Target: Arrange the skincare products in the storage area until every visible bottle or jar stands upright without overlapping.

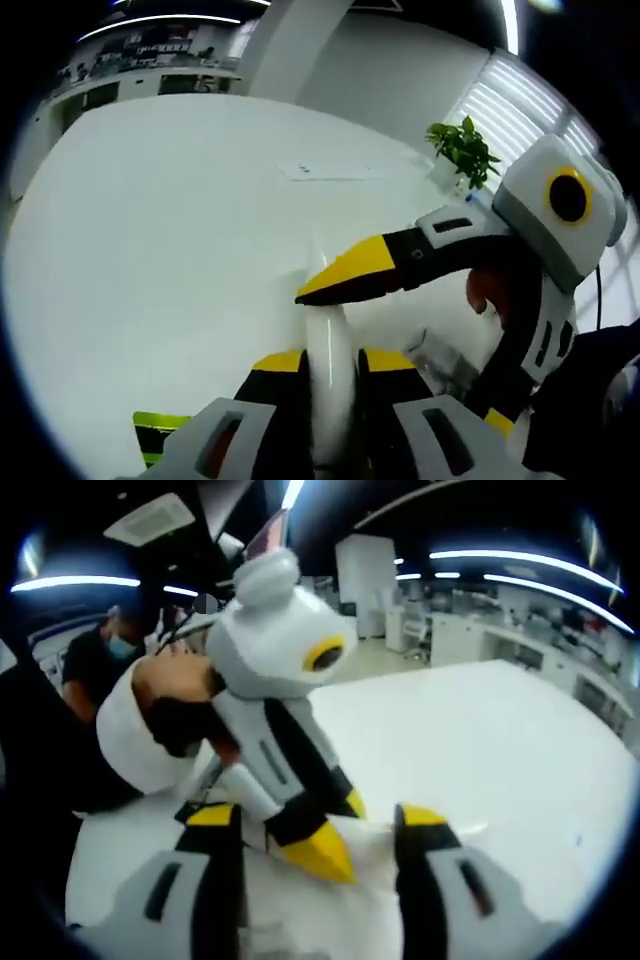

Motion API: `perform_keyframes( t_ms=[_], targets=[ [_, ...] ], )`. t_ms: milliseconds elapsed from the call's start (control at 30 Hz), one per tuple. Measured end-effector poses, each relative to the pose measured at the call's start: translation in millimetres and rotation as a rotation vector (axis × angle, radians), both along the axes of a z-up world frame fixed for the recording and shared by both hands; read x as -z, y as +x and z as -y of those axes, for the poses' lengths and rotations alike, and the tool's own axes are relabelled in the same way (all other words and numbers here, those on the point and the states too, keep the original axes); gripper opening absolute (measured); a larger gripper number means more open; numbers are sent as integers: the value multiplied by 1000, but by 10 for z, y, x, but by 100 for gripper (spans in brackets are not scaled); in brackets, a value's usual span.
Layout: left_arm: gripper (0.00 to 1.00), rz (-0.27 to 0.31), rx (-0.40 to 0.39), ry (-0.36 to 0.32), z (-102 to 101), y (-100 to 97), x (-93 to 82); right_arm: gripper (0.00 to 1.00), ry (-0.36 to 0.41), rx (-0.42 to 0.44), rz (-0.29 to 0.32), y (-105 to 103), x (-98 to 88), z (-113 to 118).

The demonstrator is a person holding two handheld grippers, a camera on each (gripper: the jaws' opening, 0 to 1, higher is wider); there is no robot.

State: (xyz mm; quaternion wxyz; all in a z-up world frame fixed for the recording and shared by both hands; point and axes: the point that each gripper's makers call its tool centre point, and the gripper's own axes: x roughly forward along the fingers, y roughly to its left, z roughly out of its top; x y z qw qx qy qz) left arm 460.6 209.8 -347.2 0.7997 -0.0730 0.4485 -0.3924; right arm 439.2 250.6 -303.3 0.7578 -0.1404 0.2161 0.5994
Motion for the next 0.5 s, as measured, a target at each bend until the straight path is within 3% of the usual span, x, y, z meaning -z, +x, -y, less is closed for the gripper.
perform_keyframes(
  t_ms=[67, 200, 333, 500],
  targets=[
    [18, 3, 0, -1, -6, -2, -9, 65, 13, 29, 13, 72, -48, 44],
    [18, 30, 3, -4, -20, 6, -39, 77, 7, 75, 44, 181, -82, 101],
    [18, 41, -9, -12, -57, 37, -64, 77, 30, 89, 30, 209, -121, 143],
    [17, 40, -43, -71, -139, 59, -169, 76, 45, 138, 35, 314, -174, 250]
  ],
)
